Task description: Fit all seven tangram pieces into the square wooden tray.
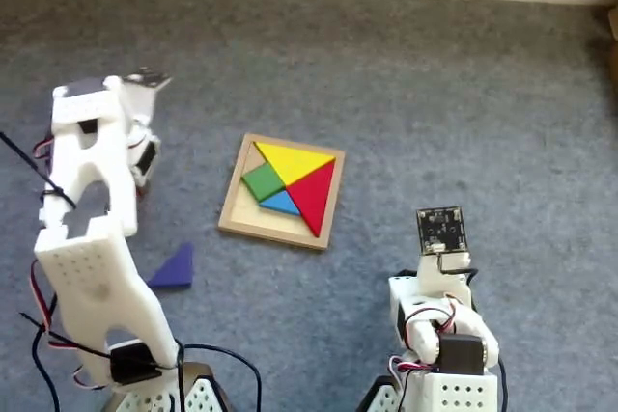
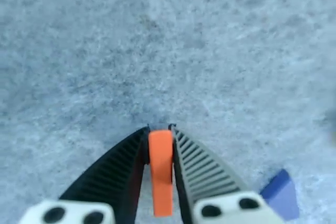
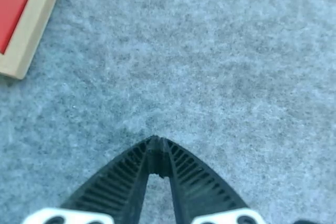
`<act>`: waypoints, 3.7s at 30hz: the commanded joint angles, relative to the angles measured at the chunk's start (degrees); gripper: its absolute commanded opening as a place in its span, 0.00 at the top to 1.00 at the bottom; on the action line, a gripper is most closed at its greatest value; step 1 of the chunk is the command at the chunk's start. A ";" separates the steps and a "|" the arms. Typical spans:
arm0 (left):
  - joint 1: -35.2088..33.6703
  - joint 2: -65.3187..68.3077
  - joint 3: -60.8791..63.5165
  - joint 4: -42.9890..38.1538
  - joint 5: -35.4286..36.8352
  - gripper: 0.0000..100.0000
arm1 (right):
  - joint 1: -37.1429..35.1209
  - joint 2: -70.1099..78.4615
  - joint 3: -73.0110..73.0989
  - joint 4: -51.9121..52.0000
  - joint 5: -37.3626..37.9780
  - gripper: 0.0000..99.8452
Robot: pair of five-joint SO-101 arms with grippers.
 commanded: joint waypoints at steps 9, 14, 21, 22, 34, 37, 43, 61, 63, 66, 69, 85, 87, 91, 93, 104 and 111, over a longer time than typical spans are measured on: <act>18.24 -17.80 10.42 -6.15 3.96 1.00 | 0.66 0.75 8.22 0.48 0.00 0.98; 24.04 -18.59 13.14 -10.99 4.57 1.00 | 0.66 0.75 8.22 0.48 0.00 0.98; 29.41 -18.77 16.13 -18.64 11.25 1.00 | 0.66 0.75 8.22 0.48 0.00 0.98; 29.85 -18.77 16.75 -19.69 11.96 1.00 | 0.66 0.75 8.22 0.48 0.00 0.98; 33.19 -18.77 19.38 -30.15 17.49 1.00 | 0.66 0.75 8.22 0.48 0.00 0.98; 35.30 -18.77 19.38 -30.51 17.49 1.00 | 0.66 0.75 8.22 0.48 0.00 0.98; 37.93 -18.24 19.38 -30.24 17.49 0.99 | 0.66 0.75 8.22 0.48 0.00 0.98; 43.21 -25.80 24.84 -23.65 19.52 0.85 | 0.66 0.75 8.22 0.48 0.00 0.98; 43.74 -28.88 27.56 -23.65 19.52 0.85 | 0.66 0.75 8.22 0.48 0.00 0.98; 43.38 -33.71 30.64 -23.65 19.52 0.85 | 0.66 0.75 8.22 0.48 0.00 0.98; 41.45 -37.41 33.71 -26.99 19.52 0.85 | 0.66 0.75 8.22 0.48 0.00 0.98; 34.33 -38.81 51.47 -63.56 19.60 0.85 | 0.66 0.75 8.22 0.48 0.00 0.98; 34.42 -38.81 53.14 -66.55 19.60 0.85 | 0.66 0.75 8.22 0.48 0.00 0.98; 35.21 -38.73 55.69 -68.31 19.60 0.85 | 0.66 0.75 8.22 0.48 0.00 0.98; 36.44 -38.73 57.36 -68.31 19.52 0.85 | 0.66 0.75 8.22 0.48 0.00 0.98; 39.43 -39.43 60.88 -68.13 13.98 0.85 | 0.66 0.75 8.22 0.48 0.00 0.98; 39.43 -39.60 58.24 -58.20 13.89 0.85 | 0.66 0.75 8.22 0.48 0.00 0.98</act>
